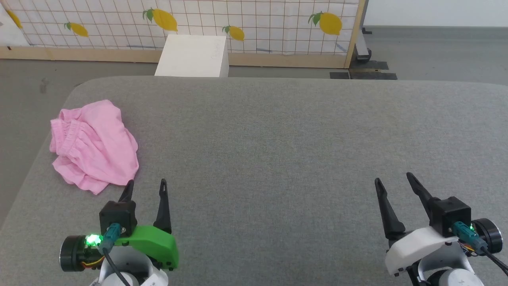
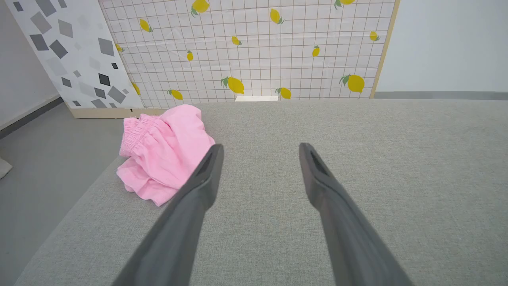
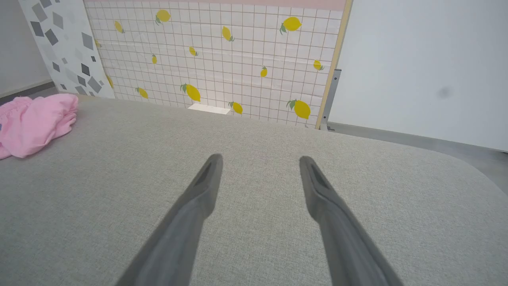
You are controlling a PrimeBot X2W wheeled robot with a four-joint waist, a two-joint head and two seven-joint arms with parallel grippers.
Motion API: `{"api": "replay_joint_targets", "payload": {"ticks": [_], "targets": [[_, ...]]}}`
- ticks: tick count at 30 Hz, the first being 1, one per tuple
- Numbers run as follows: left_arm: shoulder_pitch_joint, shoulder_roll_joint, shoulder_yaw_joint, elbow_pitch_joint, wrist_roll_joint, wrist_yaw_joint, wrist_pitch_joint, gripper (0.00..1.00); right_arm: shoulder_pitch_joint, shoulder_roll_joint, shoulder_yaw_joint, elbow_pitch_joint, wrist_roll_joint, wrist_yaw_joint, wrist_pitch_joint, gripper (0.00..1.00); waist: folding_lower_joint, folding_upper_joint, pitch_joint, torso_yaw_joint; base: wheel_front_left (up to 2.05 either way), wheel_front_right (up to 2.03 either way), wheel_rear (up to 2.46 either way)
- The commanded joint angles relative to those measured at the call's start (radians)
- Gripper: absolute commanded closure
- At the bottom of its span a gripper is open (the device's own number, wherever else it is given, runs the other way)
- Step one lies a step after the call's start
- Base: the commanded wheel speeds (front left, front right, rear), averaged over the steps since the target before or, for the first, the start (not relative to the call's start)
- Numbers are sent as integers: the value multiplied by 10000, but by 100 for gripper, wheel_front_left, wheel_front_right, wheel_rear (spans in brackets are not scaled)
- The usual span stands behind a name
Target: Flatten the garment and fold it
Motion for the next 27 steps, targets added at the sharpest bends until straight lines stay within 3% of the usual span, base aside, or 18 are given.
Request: {"api": "replay_joint_targets", "payload": {"ticks": [1, 27], "targets": [[4, 28, 1, 0, -3, 22, -6, 0, -78, 2, -9, -1, -33, -1, -69, 0, 0, 0, 3, 0, 0, 0, 0], [11, 117, -156, -55, -73, 88, -85, 0, -139, 17, -89, -30, 330, -4, -197, 0, 0, 0, 29, -3, 0, 0, 0]]}}
